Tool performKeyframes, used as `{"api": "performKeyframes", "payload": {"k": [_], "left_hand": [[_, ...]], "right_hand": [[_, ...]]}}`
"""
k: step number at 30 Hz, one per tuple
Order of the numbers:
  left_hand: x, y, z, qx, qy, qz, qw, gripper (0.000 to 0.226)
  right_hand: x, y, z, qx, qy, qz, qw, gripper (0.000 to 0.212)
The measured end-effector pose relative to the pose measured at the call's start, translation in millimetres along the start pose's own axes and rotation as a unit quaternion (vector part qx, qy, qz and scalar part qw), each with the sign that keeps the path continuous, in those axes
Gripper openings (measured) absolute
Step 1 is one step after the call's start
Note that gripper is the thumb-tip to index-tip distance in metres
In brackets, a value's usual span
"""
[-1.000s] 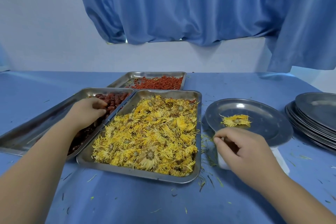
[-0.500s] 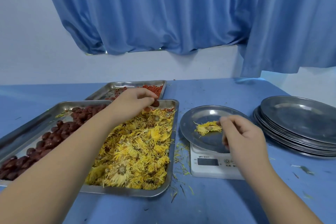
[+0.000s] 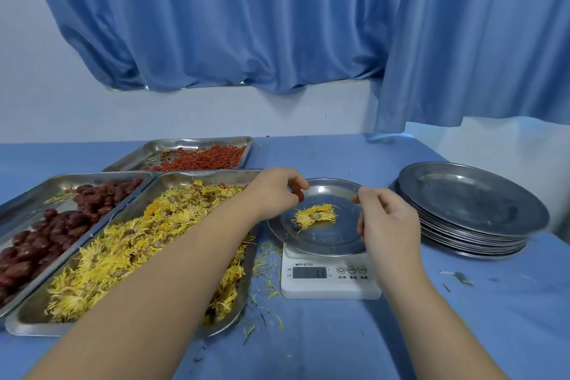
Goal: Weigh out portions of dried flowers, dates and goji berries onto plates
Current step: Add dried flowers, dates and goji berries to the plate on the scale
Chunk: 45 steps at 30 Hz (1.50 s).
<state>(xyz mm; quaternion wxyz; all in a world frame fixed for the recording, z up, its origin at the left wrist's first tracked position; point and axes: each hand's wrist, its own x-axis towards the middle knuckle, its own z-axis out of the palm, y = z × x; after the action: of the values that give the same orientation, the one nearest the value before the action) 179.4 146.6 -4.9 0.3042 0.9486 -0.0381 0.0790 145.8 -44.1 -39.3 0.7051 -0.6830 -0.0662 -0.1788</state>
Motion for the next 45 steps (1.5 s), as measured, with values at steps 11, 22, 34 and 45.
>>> {"api": "performKeyframes", "payload": {"k": [11, 22, 34, 45], "left_hand": [[-21, -1, -20, -0.043, 0.003, 0.009, 0.999, 0.019], [-19, -45, -79, 0.007, 0.024, -0.017, 1.000, 0.012], [78, -173, -147, 0.118, 0.133, -0.167, 0.970, 0.010], [159, -205, -115, 0.255, -0.056, -0.246, 0.933, 0.034]], "right_hand": [[-6, 6, 3, -0.081, -0.032, -0.087, 0.992, 0.029], [16, -10, 21, -0.227, -0.116, -0.168, 0.952, 0.021], [141, -14, 73, -0.346, -0.310, -0.188, 0.866, 0.013], [155, 6, 66, -0.360, -0.346, -0.165, 0.851, 0.013]]}}
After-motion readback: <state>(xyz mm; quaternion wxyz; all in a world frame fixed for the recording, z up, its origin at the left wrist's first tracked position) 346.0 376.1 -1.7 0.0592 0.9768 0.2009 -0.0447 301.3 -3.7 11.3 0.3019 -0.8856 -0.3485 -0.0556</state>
